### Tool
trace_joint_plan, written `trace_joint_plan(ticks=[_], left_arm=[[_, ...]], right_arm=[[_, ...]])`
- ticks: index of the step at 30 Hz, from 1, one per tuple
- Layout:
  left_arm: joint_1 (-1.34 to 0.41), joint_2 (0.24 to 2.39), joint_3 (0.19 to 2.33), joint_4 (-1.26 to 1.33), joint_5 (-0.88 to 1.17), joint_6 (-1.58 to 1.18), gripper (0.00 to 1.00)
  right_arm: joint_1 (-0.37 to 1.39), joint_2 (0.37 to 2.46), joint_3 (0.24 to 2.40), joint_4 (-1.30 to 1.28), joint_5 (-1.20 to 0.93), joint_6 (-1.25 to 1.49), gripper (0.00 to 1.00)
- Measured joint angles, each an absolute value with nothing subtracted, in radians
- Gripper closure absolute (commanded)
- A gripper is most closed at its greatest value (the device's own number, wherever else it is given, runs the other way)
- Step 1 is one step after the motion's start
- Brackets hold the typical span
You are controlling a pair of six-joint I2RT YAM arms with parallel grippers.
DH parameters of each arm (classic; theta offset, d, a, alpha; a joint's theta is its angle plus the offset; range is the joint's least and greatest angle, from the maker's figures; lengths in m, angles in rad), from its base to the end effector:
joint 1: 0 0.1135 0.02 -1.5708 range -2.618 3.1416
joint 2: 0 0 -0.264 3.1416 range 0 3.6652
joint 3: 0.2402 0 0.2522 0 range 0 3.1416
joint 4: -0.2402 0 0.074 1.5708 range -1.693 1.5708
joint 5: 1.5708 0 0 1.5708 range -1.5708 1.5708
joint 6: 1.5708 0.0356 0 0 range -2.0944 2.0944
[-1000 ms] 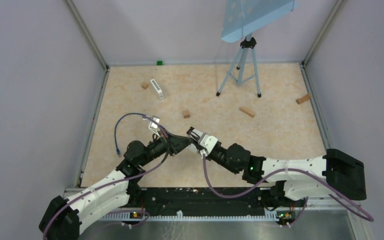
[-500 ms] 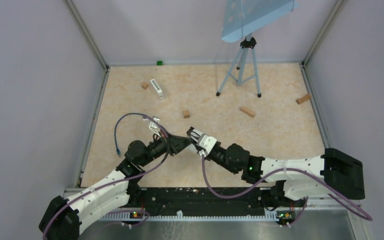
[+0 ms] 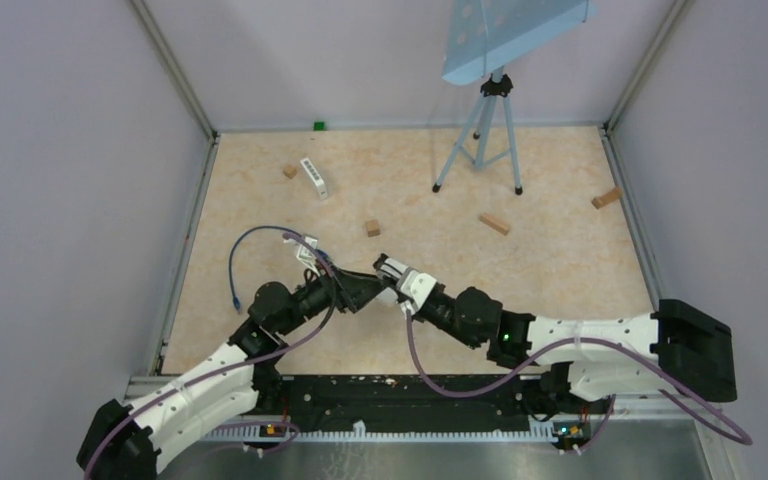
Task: Insert the plug into the switch port
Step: Insert the connector into the switch port.
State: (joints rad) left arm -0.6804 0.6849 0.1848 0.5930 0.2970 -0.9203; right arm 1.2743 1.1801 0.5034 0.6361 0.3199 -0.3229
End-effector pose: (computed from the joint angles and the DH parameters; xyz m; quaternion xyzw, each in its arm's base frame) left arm 0.1231 -0.1131 0.2257 0.0289 0.6744 -0.5940 0.4376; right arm 0.0854 0.2413 0.2466 -0.4332 0.5759 0.2110 0.6605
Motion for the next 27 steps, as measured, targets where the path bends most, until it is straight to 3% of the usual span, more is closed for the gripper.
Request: trace_joint_plan(ticks=[10, 13, 17, 21, 27], left_arm=[[-0.678, 0.533, 0.287, 0.25, 0.089, -0.757, 0.1], [-0.666, 0.551, 0.314, 0.167, 0.024, -0.722, 0.02], [-0.648, 0.657, 0.343, 0.081, -0.039, -0.668, 0.01], [-0.644, 0.757, 0.344, 0.043, -0.073, -0.601, 0.01], [-0.635, 0.908, 0.344, 0.093, -0.074, -0.523, 0.01]], right_arm=[[1.219, 1.0, 0.548, 0.274, 0.502, -0.448, 1.0], [1.159, 0.984, 0.63, 0.142, 0.588, -0.497, 1.0], [1.14, 1.024, 0.705, 0.017, 0.656, -0.52, 1.0], [1.141, 1.132, 0.703, -0.043, 0.596, -0.472, 1.0], [1.161, 1.282, 0.526, 0.038, 0.421, -0.326, 1.0]])
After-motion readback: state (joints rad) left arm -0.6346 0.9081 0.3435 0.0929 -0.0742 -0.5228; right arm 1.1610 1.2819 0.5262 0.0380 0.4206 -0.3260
